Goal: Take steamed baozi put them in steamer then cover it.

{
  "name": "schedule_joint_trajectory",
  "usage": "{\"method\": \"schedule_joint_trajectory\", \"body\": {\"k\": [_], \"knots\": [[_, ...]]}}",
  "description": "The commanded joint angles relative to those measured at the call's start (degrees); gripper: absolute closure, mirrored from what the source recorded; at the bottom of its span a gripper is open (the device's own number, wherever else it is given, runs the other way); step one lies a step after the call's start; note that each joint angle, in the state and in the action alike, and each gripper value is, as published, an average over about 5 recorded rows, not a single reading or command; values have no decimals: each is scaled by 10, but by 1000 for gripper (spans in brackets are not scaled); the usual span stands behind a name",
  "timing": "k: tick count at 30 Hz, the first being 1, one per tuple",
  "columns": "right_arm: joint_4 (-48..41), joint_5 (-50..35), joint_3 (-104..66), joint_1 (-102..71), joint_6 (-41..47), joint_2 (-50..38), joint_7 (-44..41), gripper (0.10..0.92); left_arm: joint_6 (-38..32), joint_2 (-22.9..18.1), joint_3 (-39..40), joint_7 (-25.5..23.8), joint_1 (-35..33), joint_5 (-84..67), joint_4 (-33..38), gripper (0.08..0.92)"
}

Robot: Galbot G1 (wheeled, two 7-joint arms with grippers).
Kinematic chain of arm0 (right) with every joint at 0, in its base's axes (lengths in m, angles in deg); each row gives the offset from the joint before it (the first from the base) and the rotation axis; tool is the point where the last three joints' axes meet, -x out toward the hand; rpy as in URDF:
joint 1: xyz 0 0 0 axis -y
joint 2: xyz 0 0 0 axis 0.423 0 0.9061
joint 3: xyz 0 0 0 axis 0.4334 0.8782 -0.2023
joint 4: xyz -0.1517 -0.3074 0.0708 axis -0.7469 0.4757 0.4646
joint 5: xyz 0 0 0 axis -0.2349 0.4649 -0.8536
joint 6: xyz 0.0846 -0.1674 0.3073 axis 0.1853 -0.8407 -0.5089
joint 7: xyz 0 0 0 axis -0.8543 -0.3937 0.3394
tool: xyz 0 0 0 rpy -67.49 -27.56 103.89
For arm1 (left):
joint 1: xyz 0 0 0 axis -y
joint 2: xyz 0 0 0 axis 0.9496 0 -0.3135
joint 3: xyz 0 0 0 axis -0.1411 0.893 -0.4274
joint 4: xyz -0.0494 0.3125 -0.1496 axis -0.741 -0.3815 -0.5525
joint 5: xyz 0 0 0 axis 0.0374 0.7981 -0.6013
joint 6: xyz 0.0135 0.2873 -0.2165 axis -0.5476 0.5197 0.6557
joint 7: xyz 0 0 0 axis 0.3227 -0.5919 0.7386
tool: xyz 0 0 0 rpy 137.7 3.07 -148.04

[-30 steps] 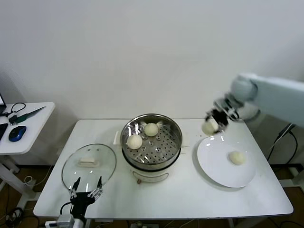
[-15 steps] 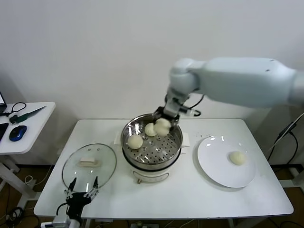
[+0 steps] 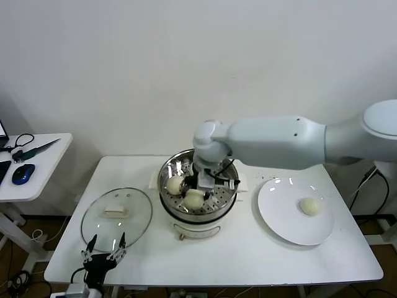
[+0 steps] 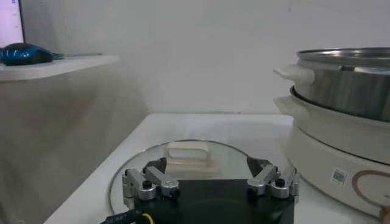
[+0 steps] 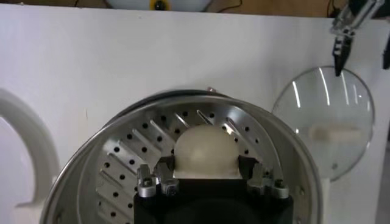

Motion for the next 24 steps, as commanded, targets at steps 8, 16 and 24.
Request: {"method": "schedule_joint_trajectory", "body": {"k": [8,16,24], "knots": [[-14,-53,-2,0,-8,13,-4,277,0,-2,0,0,-2,-1,1,177],[-60,-195,33,135,-11,-45,-99,203,-2,-2,-1,0,-5,-1,4,177],[-117,-310,145,209,144,-214,-128,203,-3,-1,2,0,-5,-2,7,177]]}}
